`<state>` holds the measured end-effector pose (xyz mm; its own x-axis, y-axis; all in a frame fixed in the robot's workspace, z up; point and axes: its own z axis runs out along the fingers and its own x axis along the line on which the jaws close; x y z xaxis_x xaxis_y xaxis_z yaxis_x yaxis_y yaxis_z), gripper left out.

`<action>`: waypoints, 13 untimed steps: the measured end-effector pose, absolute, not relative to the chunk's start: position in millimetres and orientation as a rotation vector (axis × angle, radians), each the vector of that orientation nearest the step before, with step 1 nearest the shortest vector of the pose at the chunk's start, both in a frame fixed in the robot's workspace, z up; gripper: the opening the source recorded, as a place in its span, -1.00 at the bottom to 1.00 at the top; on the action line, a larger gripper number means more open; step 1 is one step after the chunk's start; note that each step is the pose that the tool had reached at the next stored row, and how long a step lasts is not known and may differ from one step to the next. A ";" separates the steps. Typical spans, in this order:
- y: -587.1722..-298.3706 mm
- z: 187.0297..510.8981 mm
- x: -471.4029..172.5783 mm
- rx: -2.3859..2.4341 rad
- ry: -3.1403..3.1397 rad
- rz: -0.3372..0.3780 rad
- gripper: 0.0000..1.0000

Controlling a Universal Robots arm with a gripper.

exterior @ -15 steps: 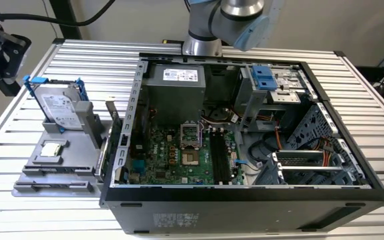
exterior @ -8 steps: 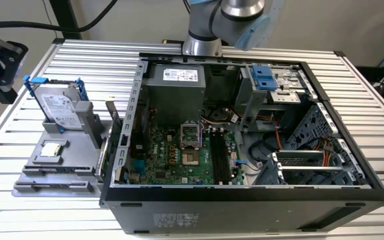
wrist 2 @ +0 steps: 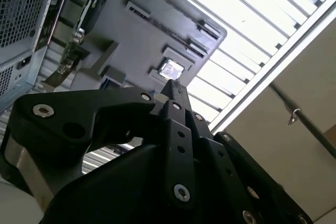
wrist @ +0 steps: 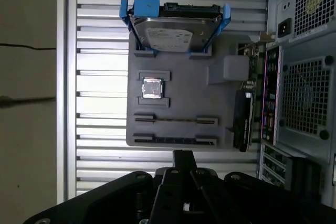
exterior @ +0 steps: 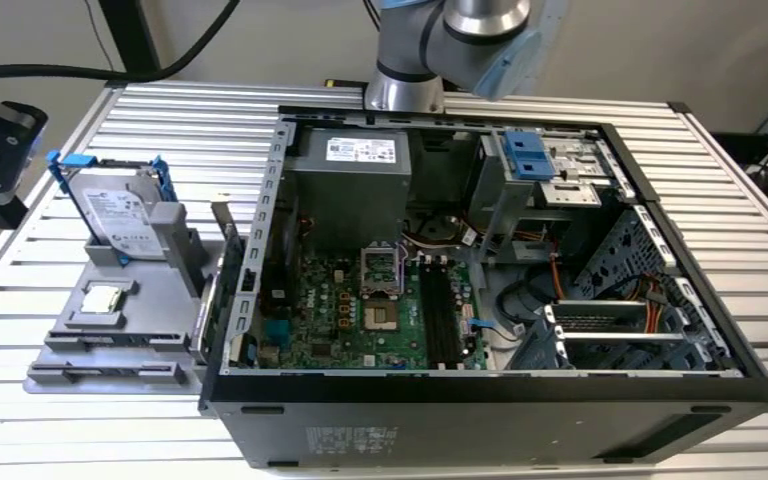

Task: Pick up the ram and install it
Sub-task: 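Reach for the ram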

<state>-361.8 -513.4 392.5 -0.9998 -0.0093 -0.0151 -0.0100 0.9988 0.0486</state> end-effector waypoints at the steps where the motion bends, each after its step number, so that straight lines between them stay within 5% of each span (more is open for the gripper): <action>1: -514.3 392.5 -361.7 -0.015 3.126 0.076 -1.00; 13: -514.0 392.5 -361.2 -0.015 3.126 0.076 -1.00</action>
<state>-361.2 -514.0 392.5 -0.9998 -0.0095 -0.0152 -0.0102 0.9988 0.0482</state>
